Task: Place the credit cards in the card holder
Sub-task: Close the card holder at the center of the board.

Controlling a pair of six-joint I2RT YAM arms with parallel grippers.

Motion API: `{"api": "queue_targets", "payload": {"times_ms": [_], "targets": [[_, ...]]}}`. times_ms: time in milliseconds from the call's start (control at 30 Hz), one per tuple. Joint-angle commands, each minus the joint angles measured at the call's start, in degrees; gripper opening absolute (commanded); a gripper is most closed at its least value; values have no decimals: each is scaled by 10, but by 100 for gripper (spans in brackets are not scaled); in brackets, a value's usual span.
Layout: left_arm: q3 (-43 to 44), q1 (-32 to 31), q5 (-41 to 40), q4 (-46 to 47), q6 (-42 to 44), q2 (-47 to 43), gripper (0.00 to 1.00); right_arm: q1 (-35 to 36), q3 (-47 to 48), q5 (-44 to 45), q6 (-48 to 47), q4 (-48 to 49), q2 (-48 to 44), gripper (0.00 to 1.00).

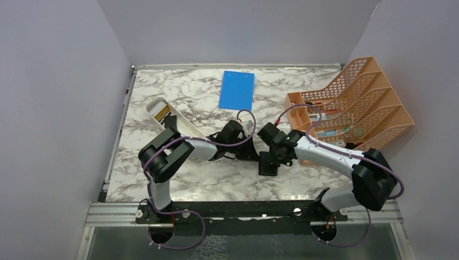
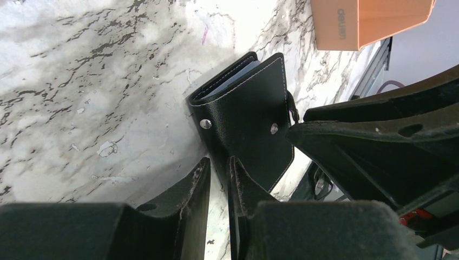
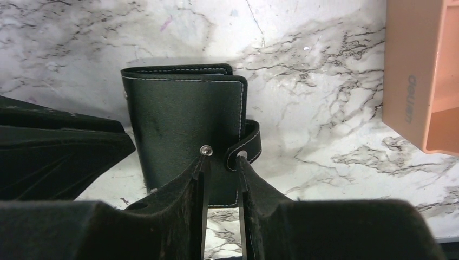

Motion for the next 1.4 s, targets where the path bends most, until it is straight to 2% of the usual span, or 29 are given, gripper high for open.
{"api": "queue_targets", "payload": {"times_ms": [0, 467, 867, 1067, 1367], "targets": [[1, 1, -1, -1, 11, -19, 21, 9, 23, 31, 4, -17, 7, 30], [-6, 3, 0, -1, 12, -29, 21, 15, 35, 50, 19, -46, 34, 27], [-8, 5, -1, -1, 13, -27, 21, 20, 33, 54, 20, -43, 21, 1], [-7, 5, 2, -1, 11, -23, 21, 20, 28, 33, -6, 3, 12, 1], [-7, 5, -1, 4, 4, -25, 21, 20, 37, 17, -8, 12, 17, 1]]}}
